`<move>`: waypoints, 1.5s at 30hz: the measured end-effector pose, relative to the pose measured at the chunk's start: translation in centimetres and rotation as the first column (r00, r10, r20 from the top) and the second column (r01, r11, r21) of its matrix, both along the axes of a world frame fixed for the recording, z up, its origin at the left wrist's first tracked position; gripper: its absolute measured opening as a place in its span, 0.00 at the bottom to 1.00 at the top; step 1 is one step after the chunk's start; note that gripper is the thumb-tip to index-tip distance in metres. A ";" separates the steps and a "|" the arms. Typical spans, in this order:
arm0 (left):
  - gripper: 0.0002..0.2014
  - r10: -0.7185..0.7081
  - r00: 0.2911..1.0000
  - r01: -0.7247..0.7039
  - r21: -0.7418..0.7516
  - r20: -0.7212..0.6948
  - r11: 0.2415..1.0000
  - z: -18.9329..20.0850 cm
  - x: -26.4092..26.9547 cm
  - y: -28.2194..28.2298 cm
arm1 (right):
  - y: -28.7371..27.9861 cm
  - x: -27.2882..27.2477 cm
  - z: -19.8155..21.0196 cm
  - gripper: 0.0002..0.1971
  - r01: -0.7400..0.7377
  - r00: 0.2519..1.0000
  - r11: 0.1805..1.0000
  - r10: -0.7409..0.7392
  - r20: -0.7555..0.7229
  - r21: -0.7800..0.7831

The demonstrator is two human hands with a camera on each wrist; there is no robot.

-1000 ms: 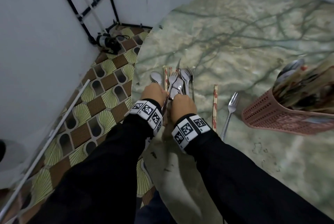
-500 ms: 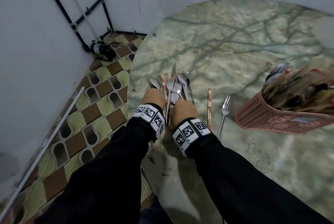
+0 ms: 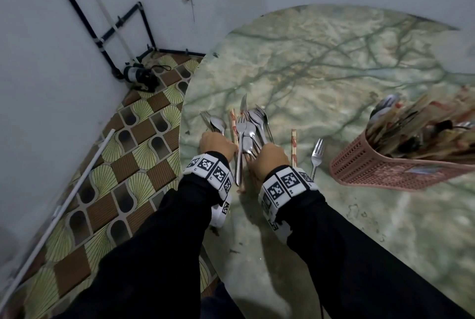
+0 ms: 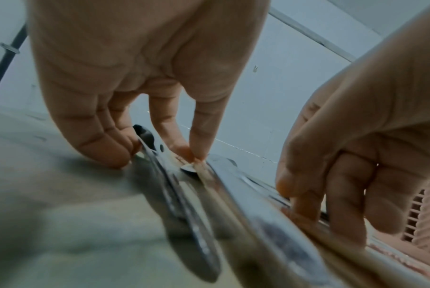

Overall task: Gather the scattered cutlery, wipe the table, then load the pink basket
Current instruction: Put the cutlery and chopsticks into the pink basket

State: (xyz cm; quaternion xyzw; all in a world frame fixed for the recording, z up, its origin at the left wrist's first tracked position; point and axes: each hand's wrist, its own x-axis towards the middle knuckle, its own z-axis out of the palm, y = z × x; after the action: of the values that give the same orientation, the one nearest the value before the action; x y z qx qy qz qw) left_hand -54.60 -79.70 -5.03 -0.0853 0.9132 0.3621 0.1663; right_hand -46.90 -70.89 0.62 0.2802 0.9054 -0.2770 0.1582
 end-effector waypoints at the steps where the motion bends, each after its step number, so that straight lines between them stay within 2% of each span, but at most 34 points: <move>1: 0.13 0.005 1.000 -0.005 -0.005 -0.007 1.000 0.0 0.1 0.0 | 0.0 0.0 -0.2 0.06 -0.005 1.000 1.000 0.005 0.006 -0.003; 3: 0.12 0.015 1.000 -0.014 0.005 -0.016 1.000 0.1 0.3 0.1 | 0.1 0.1 -0.5 0.07 -0.017 1.000 1.000 0.017 0.010 0.017; 6: 0.11 0.004 1.000 -0.003 0.022 -0.021 1.000 0.6 0.7 0.1 | -0.1 0.3 -0.7 0.03 -0.024 0.999 0.998 0.025 -0.027 0.050; 9: 0.08 -0.042 0.999 0.043 0.048 -0.023 0.998 1.7 1.3 -0.1 | -0.1 0.4 -0.7 0.05 -0.034 0.998 0.998 0.036 -0.044 0.046; 11: 0.12 -0.073 0.997 0.074 0.075 -0.019 0.994 2.4 1.6 -0.3 | 0.1 0.5 -0.4 0.04 -0.043 0.999 0.998 0.044 -0.023 0.047; 14: 0.13 -0.072 0.997 0.075 0.134 -0.022 0.988 3.1 1.9 -0.9 | 0.5 0.7 0.8 0.12 -0.108 0.994 0.993 0.106 0.034 0.057; 16: 0.10 -0.054 0.997 0.061 0.154 -0.050 0.986 3.7 2.1 -1.4 | 0.8 0.9 2.1 0.08 -0.183 0.981 0.982 0.180 0.069 0.049; 18: 0.08 -0.018 0.997 0.033 0.193 -0.079 0.981 4.2 2.0 -2.1 | 1.2 1.0 3.1 0.09 -0.257 0.962 0.965 0.251 0.110 0.042; 21: 0.05 0.037 0.996 -0.011 0.303 -0.079 0.953 4.6 1.4 -3.1 | 2.0 1.2 4.2 0.13 -0.270 0.952 0.962 0.263 0.156 0.031; 26: 0.08 0.113 0.992 -0.080 0.442 -0.049 0.894 4.7 1.2 -3.7 | 3.2 2.4 5.6 0.05 -0.330 0.929 0.937 0.301 0.216 0.111; 28: 0.09 0.165 0.986 -0.138 0.473 -0.016 0.870 4.7 1.2 -3.6 | 3.8 3.0 5.9 0.09 -0.339 0.923 0.932 0.303 0.239 0.129; 30: 0.08 0.171 0.985 -0.151 0.451 -0.003 0.880 4.7 1.5 -3.2 | 4.5 3.4 6.3 0.11 -0.335 0.918 0.937 0.301 0.258 0.097; 32: 0.14 0.168 0.986 -0.163 0.396 0.022 0.904 4.5 1.9 -2.9 | 5.3 3.5 6.7 0.08 -0.333 0.924 0.942 0.315 0.219 0.049; 34: 0.15 0.135 0.991 -0.136 0.315 0.025 0.939 4.1 2.2 -2.8 | 5.7 3.3 6.6 0.06 -0.271 0.959 0.962 0.273 0.080 -0.029; 36: 0.09 0.082 0.997 -0.083 0.236 0.011 0.968 3.7 2.4 -2.6 | 5.4 2.8 5.6 0.04 -0.154 0.986 0.982 0.145 -0.086 -0.109; 38: 0.06 0.051 0.999 -0.049 0.171 -0.009 0.984 3.2 2.4 -2.2 | 4.7 1.9 4.1 0.03 -0.061 0.984 0.990 0.037 -0.175 -0.130; 42: 0.04 0.017 1.000 -0.015 0.107 -0.015 0.994 3.0 2.2 -1.6 | 4.1 -0.5 1.2 0.08 -0.022 0.992 1.000 0.020 -0.127 -0.016; 45: 0.05 0.039 0.998 -0.036 0.070 -0.042 0.997 2.6 1.7 -1.6 | 4.5 -1.8 0.0 0.08 -0.067 0.993 0.995 0.074 -0.097 0.075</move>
State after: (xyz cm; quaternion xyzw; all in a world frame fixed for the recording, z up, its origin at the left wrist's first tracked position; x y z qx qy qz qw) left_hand -52.91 -81.28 -2.43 -0.0888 0.9018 0.3983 0.1423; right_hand -48.72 -66.35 0.65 0.2393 0.9308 -0.2524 0.1126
